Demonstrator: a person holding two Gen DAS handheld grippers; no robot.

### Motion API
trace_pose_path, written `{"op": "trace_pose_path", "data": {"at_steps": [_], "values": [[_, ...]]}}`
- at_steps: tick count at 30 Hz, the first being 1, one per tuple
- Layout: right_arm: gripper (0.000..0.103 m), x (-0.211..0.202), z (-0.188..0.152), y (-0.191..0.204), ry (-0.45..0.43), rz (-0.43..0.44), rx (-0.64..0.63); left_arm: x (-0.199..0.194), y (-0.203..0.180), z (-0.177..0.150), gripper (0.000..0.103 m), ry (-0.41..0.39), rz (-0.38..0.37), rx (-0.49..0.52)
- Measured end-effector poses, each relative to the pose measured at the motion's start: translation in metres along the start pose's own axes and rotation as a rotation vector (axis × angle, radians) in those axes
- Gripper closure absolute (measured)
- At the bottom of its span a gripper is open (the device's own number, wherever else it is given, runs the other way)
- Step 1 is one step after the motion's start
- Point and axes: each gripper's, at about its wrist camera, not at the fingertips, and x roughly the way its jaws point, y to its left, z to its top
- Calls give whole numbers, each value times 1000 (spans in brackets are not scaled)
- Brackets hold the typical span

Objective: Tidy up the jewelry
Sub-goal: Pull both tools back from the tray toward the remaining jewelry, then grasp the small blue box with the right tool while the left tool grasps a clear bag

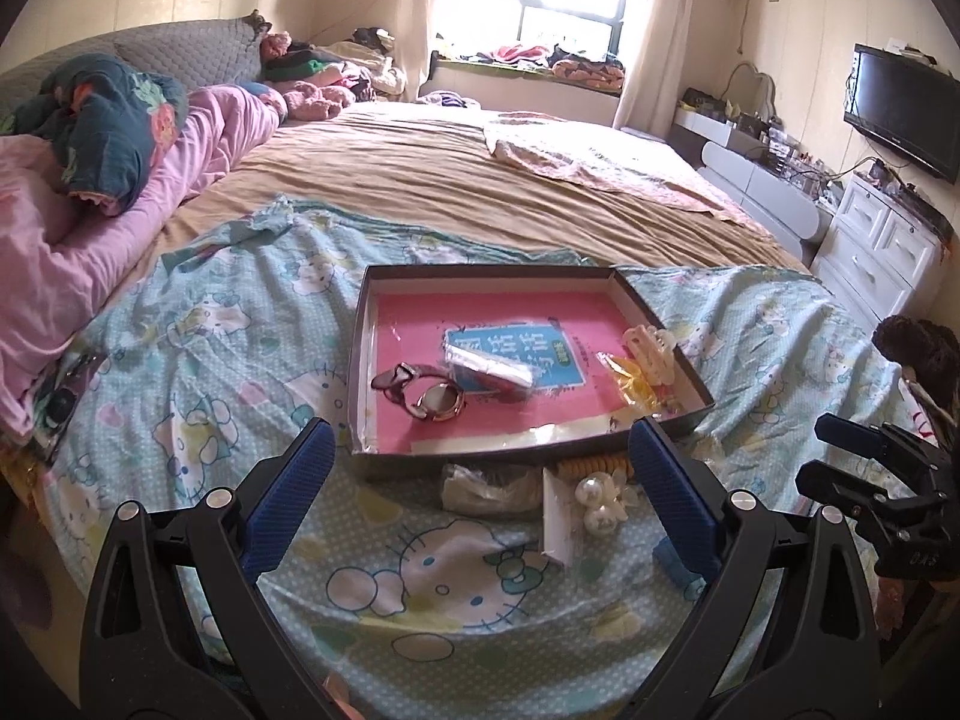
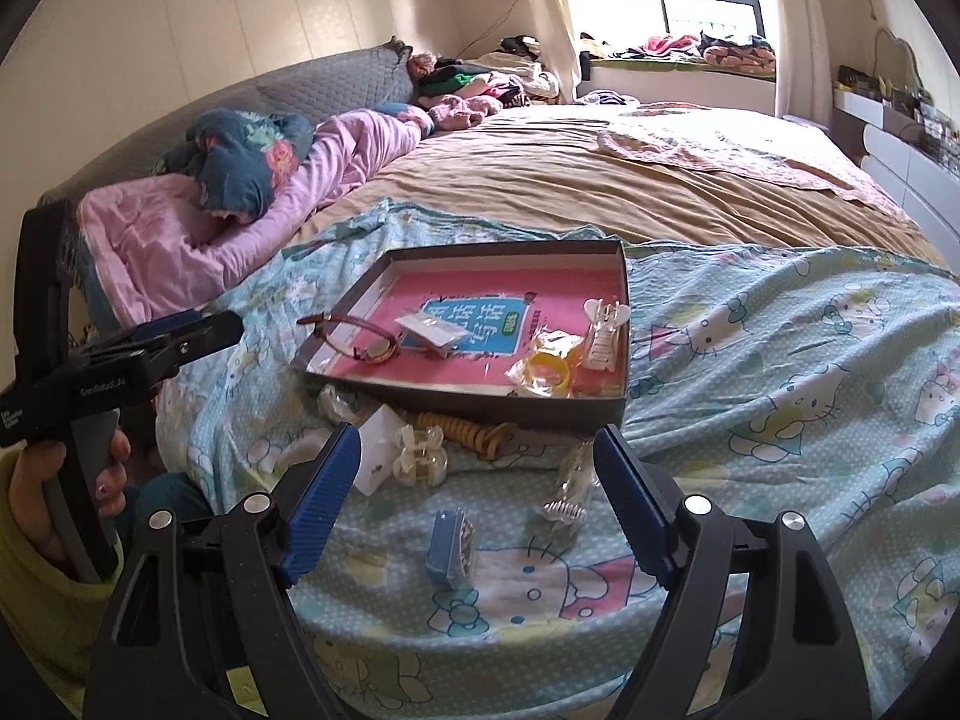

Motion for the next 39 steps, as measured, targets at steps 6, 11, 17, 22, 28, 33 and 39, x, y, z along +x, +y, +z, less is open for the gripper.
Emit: {"op": "trace_pose_path", "data": {"at_steps": [6, 11, 17, 22, 28, 33, 39], "values": [[24, 6, -10, 14, 23, -15, -42, 3, 4, -9, 11, 24, -10, -7], [24, 13, -17, 24, 48, -28, -67, 8, 6, -16, 11, 44, -19, 1], [24, 22, -25, 31, 78, -42, -80, 15, 5, -25, 11, 70, -26, 15], [24, 29, -35, 32, 103, -62, -89, 21, 5, -33, 11, 97, -33, 19], [24, 37, -42, 32, 120, -78, -100, 33, 2, -43, 11, 135, -42, 31], [24, 43, -48, 30, 133, -77, -101, 43, -3, -50, 18, 164, -61, 41], [25, 53, -56, 28, 157, -77, -106, 51, -14, -57, 40, 186, -106, 64]]}}
